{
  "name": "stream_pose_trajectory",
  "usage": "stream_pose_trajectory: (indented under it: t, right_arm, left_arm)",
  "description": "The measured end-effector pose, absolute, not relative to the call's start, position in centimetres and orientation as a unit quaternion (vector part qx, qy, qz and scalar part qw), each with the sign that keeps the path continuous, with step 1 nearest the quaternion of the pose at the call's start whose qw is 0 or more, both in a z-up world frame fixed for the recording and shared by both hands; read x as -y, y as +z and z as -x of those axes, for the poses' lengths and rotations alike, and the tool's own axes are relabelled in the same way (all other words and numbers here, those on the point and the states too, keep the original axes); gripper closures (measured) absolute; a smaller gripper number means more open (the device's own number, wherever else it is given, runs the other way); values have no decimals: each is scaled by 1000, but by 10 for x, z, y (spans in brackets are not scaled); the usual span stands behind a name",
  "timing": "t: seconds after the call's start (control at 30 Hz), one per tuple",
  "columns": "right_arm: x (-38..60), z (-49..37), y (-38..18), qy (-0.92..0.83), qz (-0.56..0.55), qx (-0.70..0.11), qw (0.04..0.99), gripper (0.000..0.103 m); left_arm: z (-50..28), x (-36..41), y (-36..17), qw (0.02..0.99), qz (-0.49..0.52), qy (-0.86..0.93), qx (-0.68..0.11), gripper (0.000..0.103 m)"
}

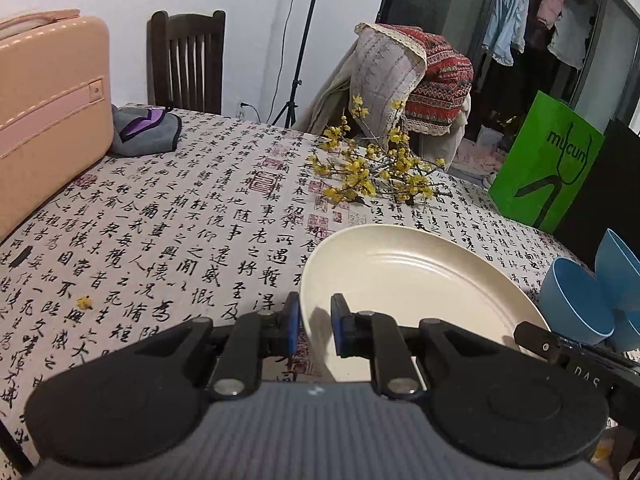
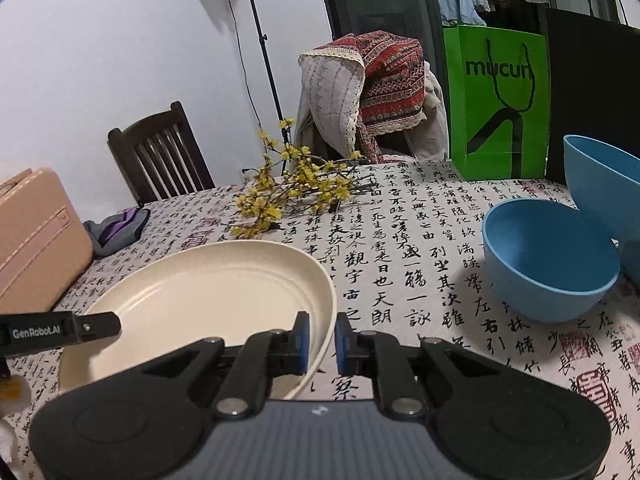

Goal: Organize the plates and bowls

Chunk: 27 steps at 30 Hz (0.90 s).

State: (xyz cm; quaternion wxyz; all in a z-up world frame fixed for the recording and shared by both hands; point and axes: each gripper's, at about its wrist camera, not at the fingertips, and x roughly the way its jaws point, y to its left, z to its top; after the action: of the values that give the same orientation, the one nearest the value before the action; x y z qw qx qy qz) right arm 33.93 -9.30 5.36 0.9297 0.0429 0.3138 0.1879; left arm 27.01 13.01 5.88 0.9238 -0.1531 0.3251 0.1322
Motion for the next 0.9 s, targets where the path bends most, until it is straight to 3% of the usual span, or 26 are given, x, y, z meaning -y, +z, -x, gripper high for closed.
stream_pose_trajectory:
  t: [0.9]
  right_arm:
    - [95,-270,62,197,-57,-291,934,91]
  left_arm:
    - [-188,-126,75,934,155,139,-290,87]
